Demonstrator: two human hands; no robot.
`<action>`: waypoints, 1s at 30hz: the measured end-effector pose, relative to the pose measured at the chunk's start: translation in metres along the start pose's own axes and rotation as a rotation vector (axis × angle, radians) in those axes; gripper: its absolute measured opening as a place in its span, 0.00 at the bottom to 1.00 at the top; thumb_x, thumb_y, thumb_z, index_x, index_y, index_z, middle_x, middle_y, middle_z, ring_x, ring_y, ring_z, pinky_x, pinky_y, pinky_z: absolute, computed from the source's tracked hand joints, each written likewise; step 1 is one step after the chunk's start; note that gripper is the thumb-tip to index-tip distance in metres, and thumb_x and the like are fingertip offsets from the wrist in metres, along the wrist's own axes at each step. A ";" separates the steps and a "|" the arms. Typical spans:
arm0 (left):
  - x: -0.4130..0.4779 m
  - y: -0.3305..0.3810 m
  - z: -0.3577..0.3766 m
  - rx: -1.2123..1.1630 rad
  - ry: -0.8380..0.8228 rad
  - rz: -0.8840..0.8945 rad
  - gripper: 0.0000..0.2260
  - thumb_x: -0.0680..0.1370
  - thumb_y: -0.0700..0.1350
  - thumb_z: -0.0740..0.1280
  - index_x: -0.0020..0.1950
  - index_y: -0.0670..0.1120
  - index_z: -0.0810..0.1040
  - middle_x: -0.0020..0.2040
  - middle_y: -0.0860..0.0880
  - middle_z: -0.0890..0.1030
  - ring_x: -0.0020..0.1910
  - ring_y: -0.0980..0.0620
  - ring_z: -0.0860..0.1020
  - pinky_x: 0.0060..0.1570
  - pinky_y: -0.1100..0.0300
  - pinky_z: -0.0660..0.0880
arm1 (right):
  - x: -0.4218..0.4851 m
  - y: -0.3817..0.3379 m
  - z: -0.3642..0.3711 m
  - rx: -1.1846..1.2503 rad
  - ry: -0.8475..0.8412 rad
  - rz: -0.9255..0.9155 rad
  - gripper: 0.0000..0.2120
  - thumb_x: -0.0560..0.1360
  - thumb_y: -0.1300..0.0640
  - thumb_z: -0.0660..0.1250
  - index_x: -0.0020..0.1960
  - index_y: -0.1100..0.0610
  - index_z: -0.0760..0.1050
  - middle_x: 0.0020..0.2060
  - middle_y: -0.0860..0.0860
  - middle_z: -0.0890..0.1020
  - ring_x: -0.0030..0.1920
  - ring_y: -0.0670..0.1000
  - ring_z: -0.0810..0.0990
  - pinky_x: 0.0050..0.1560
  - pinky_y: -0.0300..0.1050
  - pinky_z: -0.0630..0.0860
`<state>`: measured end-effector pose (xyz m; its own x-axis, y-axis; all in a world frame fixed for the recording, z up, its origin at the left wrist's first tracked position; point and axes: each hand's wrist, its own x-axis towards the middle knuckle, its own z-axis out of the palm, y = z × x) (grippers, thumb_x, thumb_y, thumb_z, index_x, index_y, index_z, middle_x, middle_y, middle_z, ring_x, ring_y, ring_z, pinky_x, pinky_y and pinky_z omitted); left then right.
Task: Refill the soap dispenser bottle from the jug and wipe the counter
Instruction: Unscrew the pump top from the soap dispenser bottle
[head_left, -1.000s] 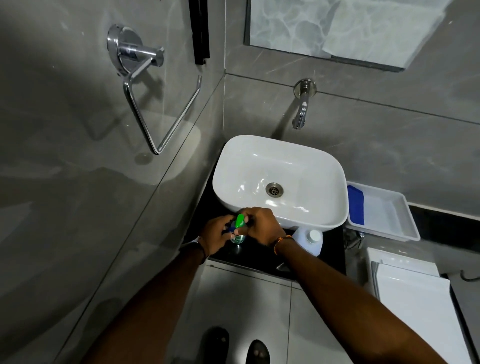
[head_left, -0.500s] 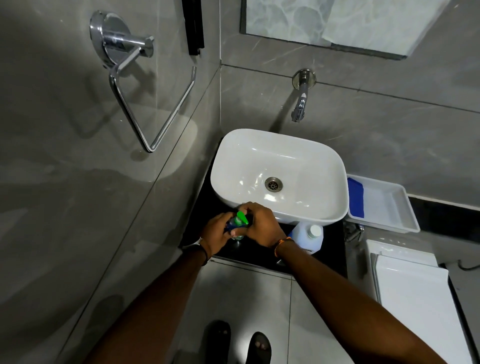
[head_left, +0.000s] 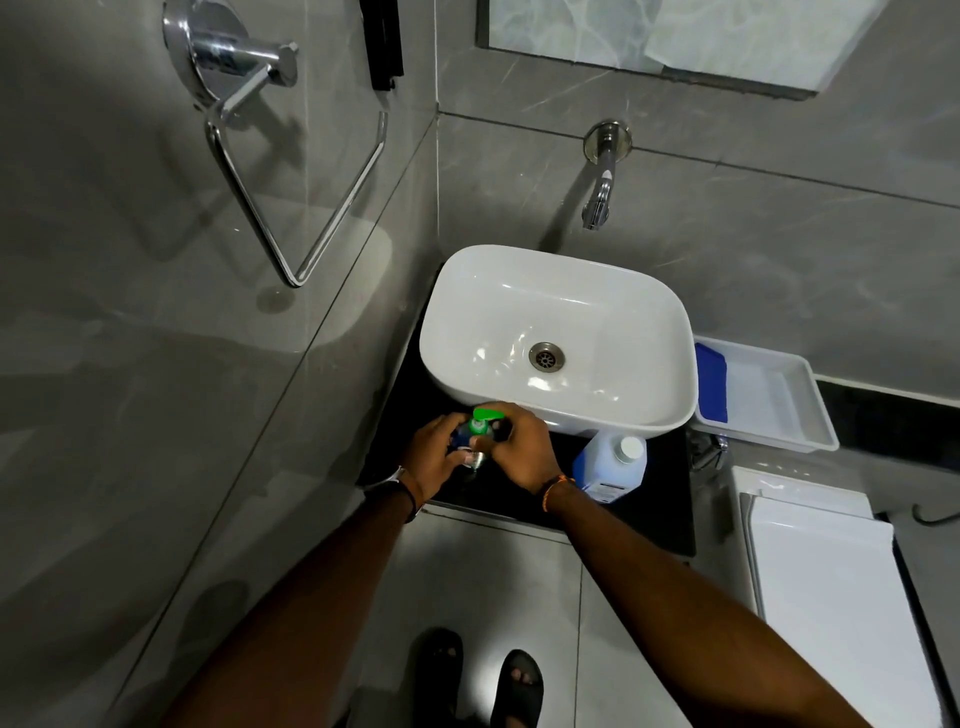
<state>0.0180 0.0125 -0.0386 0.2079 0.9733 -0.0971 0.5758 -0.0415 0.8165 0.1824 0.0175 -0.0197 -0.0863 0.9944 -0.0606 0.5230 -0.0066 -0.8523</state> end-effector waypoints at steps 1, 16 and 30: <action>0.000 -0.001 0.000 0.007 -0.004 -0.001 0.21 0.72 0.35 0.72 0.64 0.40 0.75 0.60 0.40 0.78 0.55 0.43 0.80 0.58 0.46 0.78 | 0.000 0.000 -0.002 0.001 -0.012 -0.007 0.20 0.67 0.63 0.80 0.57 0.54 0.83 0.51 0.49 0.86 0.51 0.46 0.83 0.56 0.39 0.78; 0.009 -0.007 -0.004 0.054 -0.075 0.018 0.19 0.74 0.33 0.70 0.64 0.38 0.74 0.58 0.40 0.78 0.56 0.42 0.79 0.57 0.49 0.77 | 0.004 0.003 0.001 0.013 0.023 0.016 0.19 0.64 0.53 0.85 0.49 0.56 0.81 0.45 0.52 0.83 0.44 0.46 0.79 0.46 0.35 0.75; 0.008 -0.009 -0.001 0.019 -0.082 0.027 0.22 0.75 0.32 0.67 0.70 0.38 0.71 0.64 0.39 0.78 0.63 0.43 0.77 0.66 0.50 0.73 | 0.003 -0.006 -0.004 -0.075 -0.042 -0.079 0.24 0.64 0.55 0.84 0.55 0.57 0.77 0.50 0.51 0.81 0.50 0.48 0.80 0.52 0.38 0.77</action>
<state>0.0137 0.0214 -0.0457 0.2869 0.9501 -0.1224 0.5839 -0.0722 0.8086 0.1824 0.0205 -0.0123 -0.1640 0.9863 -0.0180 0.5750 0.0808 -0.8142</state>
